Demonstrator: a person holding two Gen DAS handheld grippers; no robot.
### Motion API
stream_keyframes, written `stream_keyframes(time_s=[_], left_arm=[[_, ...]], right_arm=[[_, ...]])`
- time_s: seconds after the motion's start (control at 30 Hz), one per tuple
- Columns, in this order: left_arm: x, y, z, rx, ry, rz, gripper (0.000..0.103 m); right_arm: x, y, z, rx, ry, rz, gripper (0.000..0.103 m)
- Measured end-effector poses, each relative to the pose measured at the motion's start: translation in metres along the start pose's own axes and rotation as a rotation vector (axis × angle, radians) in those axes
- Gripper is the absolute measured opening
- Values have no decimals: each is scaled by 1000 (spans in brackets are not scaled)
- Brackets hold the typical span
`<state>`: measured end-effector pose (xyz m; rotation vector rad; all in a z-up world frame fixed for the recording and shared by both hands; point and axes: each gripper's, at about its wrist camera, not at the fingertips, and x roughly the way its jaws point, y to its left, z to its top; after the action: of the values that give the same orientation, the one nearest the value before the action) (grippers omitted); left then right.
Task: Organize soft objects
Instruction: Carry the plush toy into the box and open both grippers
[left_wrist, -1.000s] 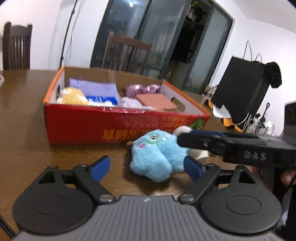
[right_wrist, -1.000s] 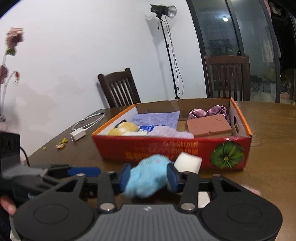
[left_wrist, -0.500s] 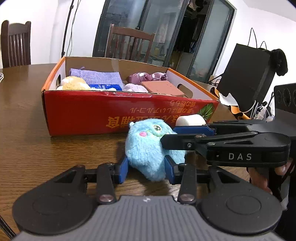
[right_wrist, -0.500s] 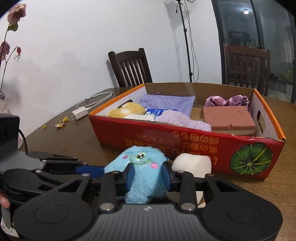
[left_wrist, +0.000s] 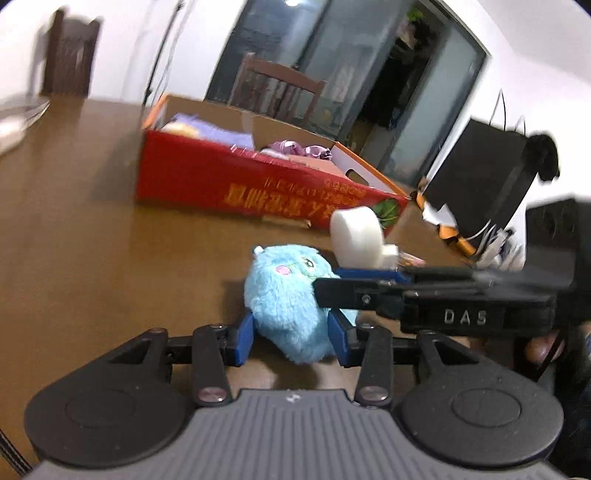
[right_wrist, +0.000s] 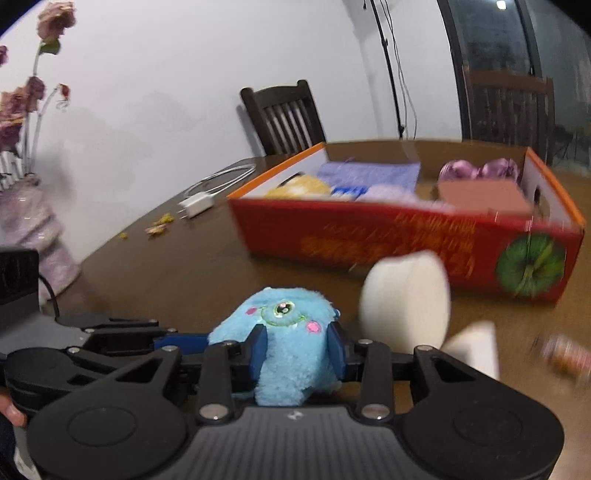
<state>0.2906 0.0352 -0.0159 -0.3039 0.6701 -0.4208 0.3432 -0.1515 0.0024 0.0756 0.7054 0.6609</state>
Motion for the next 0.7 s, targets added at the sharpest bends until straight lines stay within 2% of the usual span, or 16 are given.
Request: stream_keyframes(time_s=[0.07, 0.2, 0.3, 0.43, 0.57, 0.7], left_arm=[[-20, 0, -15, -43, 3, 4, 41], [-55, -5, -36, -24, 6, 33, 41], [-72, -9, -42, -28, -24, 40, 40], [-84, -10, -45, -59, -70, 74, 40], [-84, -7, -47, -112, -74, 98, 40], [-82, -7, -50, -142, -56, 61, 40]], right_arm=[[-10, 12, -17, 8, 20, 22, 38], [-32, 40, -49, -7, 63, 46, 39], [-48, 57, -62, -22, 70, 56, 39], [-65, 62, -67, 5, 31, 58, 39], [-66, 53, -66, 68, 8, 44, 43], [-58, 47, -67, 116, 0, 42, 52]])
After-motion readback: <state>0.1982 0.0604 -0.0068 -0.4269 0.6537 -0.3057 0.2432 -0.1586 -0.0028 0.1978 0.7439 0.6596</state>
